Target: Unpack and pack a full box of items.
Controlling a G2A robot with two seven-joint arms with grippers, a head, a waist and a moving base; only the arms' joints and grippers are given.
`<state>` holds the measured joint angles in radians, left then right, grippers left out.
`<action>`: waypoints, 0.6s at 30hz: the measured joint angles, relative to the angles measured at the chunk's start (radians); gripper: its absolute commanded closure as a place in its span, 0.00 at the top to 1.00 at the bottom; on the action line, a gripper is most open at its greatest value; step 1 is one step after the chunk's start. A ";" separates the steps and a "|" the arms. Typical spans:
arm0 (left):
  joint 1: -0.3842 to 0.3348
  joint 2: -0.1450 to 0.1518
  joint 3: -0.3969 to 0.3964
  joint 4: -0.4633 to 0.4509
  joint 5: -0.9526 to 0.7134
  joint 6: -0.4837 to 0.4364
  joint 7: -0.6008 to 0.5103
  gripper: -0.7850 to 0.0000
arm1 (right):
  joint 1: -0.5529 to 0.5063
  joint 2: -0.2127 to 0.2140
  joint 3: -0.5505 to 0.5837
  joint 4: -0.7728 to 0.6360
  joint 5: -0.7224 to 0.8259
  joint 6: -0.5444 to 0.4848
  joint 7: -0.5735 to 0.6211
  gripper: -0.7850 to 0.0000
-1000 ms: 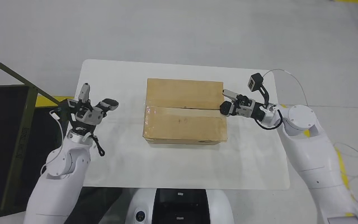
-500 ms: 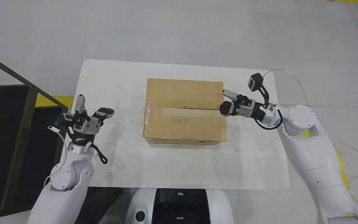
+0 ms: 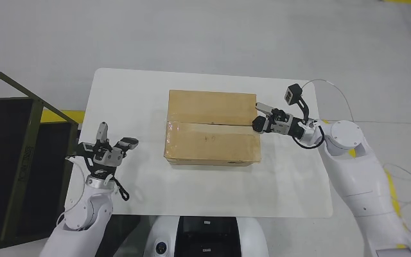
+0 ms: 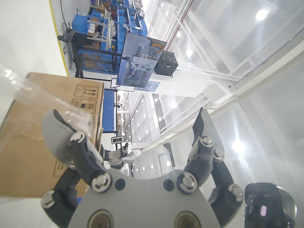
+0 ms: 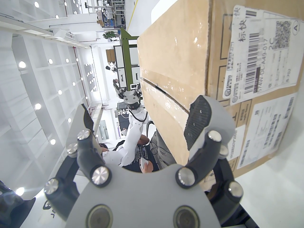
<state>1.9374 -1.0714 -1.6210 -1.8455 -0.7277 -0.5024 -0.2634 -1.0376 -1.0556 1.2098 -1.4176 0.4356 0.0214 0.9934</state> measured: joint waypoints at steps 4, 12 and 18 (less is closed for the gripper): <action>0.007 -0.006 0.018 0.049 0.027 -0.016 -0.014 1.00 | 0.000 0.000 0.000 0.000 0.000 0.000 0.000 1.00; -0.073 -0.022 0.099 0.117 0.156 0.058 0.061 1.00 | 0.000 0.000 0.000 0.000 0.000 0.000 0.000 1.00; -0.139 -0.037 0.142 0.152 0.170 0.081 0.133 1.00 | 0.000 0.000 0.000 0.000 0.000 0.000 0.000 1.00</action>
<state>1.7988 -1.1086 -1.4794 -1.6932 -0.5574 -0.4216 -0.1307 -1.0377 -1.0556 1.2098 -1.4176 0.4356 0.0214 0.9934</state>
